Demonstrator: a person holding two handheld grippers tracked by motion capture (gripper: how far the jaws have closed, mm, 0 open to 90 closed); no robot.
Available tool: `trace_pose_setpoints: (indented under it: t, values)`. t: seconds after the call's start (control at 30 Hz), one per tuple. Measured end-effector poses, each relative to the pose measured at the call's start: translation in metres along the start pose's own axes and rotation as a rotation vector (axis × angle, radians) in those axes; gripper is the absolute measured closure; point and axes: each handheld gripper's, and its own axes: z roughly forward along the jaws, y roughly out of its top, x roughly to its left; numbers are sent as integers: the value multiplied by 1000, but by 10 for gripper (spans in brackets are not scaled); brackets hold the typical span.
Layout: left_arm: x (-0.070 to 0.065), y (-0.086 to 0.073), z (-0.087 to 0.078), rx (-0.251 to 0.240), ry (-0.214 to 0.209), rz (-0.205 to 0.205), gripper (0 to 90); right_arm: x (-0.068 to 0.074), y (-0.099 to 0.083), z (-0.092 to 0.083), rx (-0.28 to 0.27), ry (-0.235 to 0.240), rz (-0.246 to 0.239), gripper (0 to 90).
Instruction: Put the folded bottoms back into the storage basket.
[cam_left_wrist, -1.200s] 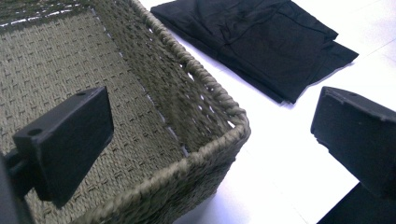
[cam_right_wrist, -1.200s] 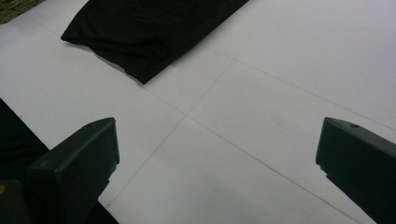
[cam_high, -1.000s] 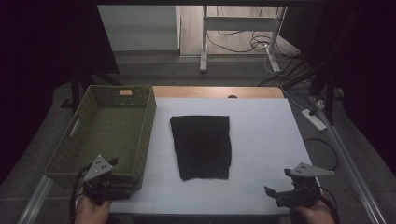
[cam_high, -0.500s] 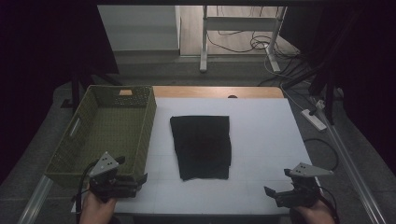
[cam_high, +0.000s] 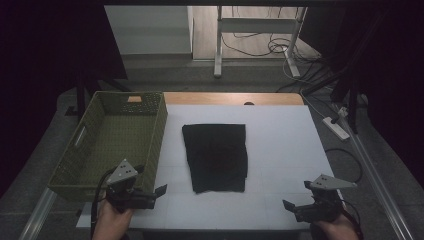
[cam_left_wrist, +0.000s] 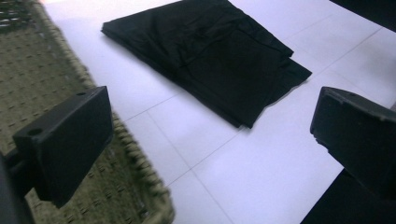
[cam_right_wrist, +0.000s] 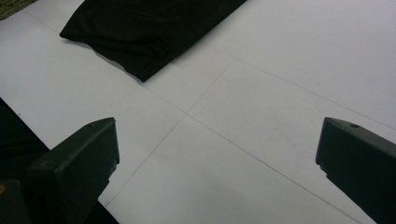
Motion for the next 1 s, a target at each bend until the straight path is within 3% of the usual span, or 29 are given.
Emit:
trace_pose_setpoints:
  t: [0.53, 1.0]
  values:
    - [-15, 6, 22, 22, -77, 14, 0, 0, 0, 0, -1, 1, -5, 4]
    - [-30, 9, 42, 15, -102, 60, 0, 0, 0, 0, -3, 1, -10, 4]
